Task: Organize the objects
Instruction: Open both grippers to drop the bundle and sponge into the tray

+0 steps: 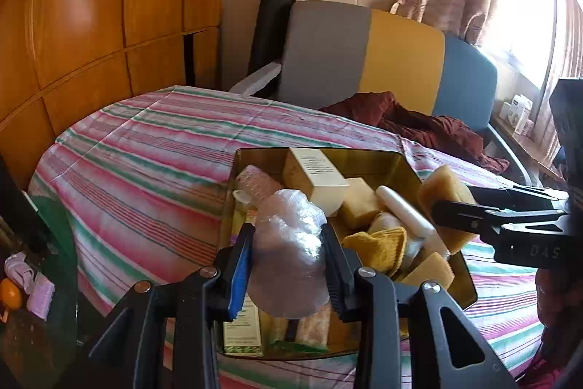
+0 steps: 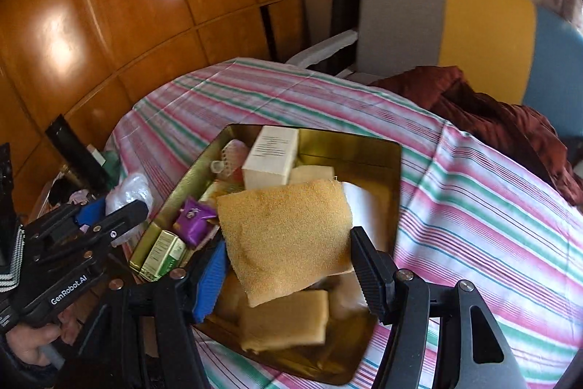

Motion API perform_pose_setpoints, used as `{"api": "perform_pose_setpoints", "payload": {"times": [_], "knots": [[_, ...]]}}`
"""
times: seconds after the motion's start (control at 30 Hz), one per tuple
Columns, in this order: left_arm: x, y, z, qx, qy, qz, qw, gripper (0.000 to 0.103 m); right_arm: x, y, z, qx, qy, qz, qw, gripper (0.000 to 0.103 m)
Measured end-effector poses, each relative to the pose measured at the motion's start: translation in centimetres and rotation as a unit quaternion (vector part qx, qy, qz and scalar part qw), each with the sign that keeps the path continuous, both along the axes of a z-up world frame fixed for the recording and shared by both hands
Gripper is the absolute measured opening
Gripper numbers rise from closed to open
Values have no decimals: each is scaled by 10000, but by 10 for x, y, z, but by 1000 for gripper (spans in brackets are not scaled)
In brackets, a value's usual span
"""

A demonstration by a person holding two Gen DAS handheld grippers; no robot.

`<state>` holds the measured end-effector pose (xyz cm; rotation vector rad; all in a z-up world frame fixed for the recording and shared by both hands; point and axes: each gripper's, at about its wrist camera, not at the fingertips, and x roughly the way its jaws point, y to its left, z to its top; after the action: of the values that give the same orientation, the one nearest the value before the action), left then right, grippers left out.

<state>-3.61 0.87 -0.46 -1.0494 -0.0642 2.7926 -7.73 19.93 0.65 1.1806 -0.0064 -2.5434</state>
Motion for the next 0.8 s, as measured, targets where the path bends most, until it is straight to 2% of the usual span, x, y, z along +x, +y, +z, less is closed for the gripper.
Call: {"api": "perform_pose_setpoints", "payload": {"times": [0.43,0.67,0.8], "knots": [[-9,-4,-5,146,-123,-7,9998,36,-20,-10,1,98,-39,43,9999,65],[-32,-4,-13,522,-415,-96,9977,36,-39,-5,-7,142,-167,-70,9997,65],[-46,-2,-16,587,-463,-87,9972,36,-50,-4,-12,119,-247,-92,9996,65]]}}
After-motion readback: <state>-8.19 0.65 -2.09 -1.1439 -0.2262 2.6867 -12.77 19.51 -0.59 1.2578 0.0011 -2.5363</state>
